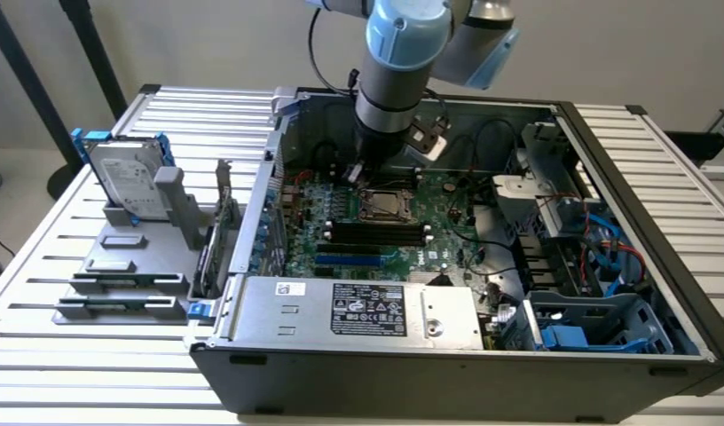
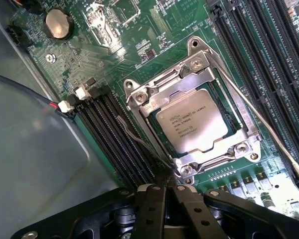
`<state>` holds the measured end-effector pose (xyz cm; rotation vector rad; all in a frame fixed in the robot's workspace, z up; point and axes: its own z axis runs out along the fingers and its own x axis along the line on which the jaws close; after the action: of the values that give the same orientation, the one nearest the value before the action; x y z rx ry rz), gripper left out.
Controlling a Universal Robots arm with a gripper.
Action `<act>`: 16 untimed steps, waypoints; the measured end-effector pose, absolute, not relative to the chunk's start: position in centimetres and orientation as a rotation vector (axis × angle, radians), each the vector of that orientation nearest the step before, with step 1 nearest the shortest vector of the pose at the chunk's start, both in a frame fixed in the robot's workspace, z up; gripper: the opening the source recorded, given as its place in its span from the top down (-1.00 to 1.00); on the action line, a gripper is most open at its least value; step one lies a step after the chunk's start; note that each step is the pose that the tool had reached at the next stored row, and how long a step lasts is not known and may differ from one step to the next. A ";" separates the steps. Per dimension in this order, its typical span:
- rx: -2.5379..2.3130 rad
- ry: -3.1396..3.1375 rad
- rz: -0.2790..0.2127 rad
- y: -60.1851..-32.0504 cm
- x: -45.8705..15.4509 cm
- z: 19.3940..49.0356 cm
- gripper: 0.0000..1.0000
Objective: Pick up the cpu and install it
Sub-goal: 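Install the first cpu locking lever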
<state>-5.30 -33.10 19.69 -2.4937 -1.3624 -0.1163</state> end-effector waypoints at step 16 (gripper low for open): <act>-2.495 -1.360 -0.115 -33.1 -5.2 19.7 0.79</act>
<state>-5.22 -33.09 19.74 -2.4954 -1.3605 -0.1149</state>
